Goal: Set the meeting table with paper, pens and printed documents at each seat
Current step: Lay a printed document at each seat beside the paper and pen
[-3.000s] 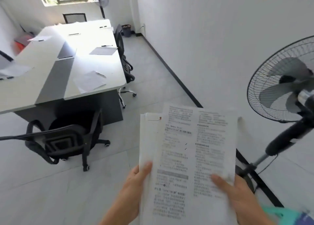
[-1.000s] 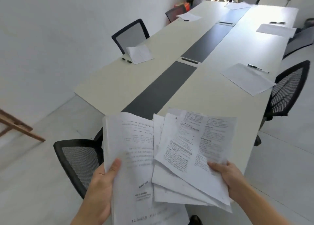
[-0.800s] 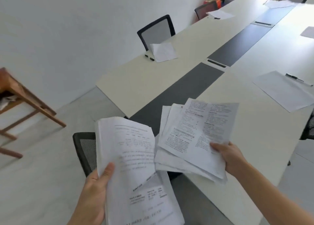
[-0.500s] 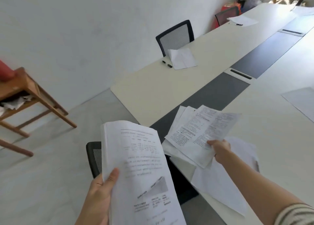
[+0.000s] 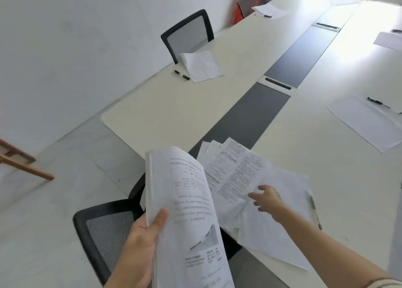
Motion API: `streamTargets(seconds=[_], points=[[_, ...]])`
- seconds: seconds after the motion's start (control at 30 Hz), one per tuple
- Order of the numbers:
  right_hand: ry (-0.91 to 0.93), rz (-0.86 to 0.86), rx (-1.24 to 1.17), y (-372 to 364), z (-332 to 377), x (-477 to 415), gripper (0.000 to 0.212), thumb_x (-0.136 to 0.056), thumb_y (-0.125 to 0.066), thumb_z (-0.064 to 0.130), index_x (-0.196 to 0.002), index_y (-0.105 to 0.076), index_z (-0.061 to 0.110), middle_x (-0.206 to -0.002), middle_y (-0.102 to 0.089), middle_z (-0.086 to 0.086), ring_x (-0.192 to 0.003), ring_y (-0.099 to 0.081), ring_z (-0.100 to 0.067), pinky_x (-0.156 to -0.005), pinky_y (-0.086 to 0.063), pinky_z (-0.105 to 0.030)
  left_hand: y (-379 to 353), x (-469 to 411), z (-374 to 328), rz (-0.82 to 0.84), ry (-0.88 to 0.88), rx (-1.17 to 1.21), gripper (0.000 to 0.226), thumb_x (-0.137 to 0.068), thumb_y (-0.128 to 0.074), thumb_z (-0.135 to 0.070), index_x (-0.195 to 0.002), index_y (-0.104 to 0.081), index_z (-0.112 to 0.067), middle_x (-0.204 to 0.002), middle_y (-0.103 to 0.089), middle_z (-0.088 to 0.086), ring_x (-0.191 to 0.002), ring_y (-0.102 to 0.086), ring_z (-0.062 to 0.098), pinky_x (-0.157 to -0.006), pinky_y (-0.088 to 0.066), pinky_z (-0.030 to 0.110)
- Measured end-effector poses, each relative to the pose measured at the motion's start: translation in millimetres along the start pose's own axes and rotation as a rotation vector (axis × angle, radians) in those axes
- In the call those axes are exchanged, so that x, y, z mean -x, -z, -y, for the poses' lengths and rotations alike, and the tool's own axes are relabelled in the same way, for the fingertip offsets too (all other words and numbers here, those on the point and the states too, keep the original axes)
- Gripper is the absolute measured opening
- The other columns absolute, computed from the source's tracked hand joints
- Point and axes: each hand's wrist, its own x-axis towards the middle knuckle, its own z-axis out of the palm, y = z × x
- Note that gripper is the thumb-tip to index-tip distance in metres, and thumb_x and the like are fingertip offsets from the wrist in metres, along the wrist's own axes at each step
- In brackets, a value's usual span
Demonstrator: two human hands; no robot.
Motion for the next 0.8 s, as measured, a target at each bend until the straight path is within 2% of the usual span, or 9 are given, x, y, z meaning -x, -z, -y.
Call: streamTargets(seconds=[0.07, 0.13, 0.23, 0.3, 0.37, 0.47, 0.57, 0.8], points=[[0.085, -0.007, -0.074, 15, -4, 25, 0.051, -0.091, -0.066, 0.029, -0.134, -0.052, 0.005, -0.105, -0.068, -0.01, -0.095, -0.068, -0.025, -0.084, -0.057, -0.041, -21, -8, -1, 0.088, 0.025, -0.009, 0.036, -0.079, -0.057, -0.022, -0.109, -0.067, -0.005, -0.103, -0.074, 0.017, -0.088, -0.073, 0.03, -0.072, -0.061, 0.037], [0.062, 0.117, -0.264, 28, -7, 56, 0.042, -0.094, -0.059, 0.037, -0.125, -0.061, 0.008, -0.106, -0.071, -0.01, -0.096, -0.07, -0.025, -0.091, -0.057, -0.044, -43, -13, 0, 0.168, 0.053, -0.008, 0.037, -0.081, -0.057, -0.022, -0.112, -0.066, -0.005, -0.106, -0.073, 0.018, -0.092, -0.072, 0.032, -0.076, -0.061, 0.04], [0.011, 0.366, -0.556, 44, -23, 103, 0.052, -0.095, -0.045, 0.053, -0.118, -0.068, 0.012, -0.111, -0.073, -0.01, -0.099, -0.07, -0.027, -0.092, -0.053, -0.045, -77, -15, 6, 0.278, 0.108, -0.036, 0.037, -0.083, -0.056, -0.023, -0.113, -0.066, -0.003, -0.109, -0.072, 0.019, -0.097, -0.07, 0.036, -0.077, -0.06, 0.043], [0.059, 0.396, -0.695, 55, -39, 129, 0.05, -0.096, -0.044, 0.05, -0.122, -0.067, 0.014, -0.119, -0.071, -0.01, -0.109, -0.067, -0.031, -0.098, -0.05, -0.046, -100, -13, 12, 0.347, 0.134, -0.088, 0.038, -0.083, -0.056, -0.024, -0.113, -0.066, -0.003, -0.11, -0.071, 0.02, -0.098, -0.07, 0.037, -0.075, -0.061, 0.044], [0.094, 0.265, -0.847, 69, -57, 149, 0.045, -0.091, -0.06, 0.035, -0.124, -0.063, 0.006, -0.12, -0.07, -0.017, -0.11, -0.066, -0.038, -0.096, -0.052, -0.05, -123, -8, 21, 0.402, 0.131, -0.162, 0.039, -0.083, -0.057, -0.025, -0.114, -0.066, -0.004, -0.109, -0.072, 0.02, -0.097, -0.07, 0.038, -0.073, -0.061, 0.043], [0.103, -0.057, -0.983, 101, -96, 174, 0.047, -0.074, -0.074, 0.022, -0.113, -0.065, -0.003, -0.106, -0.074, -0.021, -0.094, -0.071, -0.042, -0.078, -0.06, -0.047, -158, 9, 41, 0.456, 0.109, -0.292, 0.041, -0.077, -0.061, -0.026, -0.111, -0.066, -0.004, -0.102, -0.074, 0.017, -0.091, -0.072, 0.035, -0.073, -0.061, 0.043], [0.177, -0.24, -1.035, 142, -141, 206, 0.037, -0.075, -0.072, 0.019, -0.105, -0.069, -0.003, -0.101, -0.075, -0.021, -0.087, -0.073, -0.039, -0.069, -0.063, -0.042, -194, 37, 67, 0.515, 0.137, -0.361, 0.041, -0.075, -0.062, -0.027, -0.109, -0.066, -0.005, -0.1, -0.075, 0.017, -0.088, -0.073, 0.034, -0.072, -0.061, 0.042], [0.252, -0.438, -1.15, 233, -257, 272, 0.032, -0.078, -0.067, 0.018, -0.103, -0.069, -0.002, -0.099, -0.075, -0.02, -0.088, -0.073, -0.04, -0.07, -0.063, -0.045, -277, 120, 157, 0.587, 0.229, -0.448, 0.047, -0.075, -0.059, -0.033, -0.106, -0.067, 0.001, -0.098, -0.074, 0.022, -0.087, -0.072, 0.039, -0.078, -0.059, 0.049]])
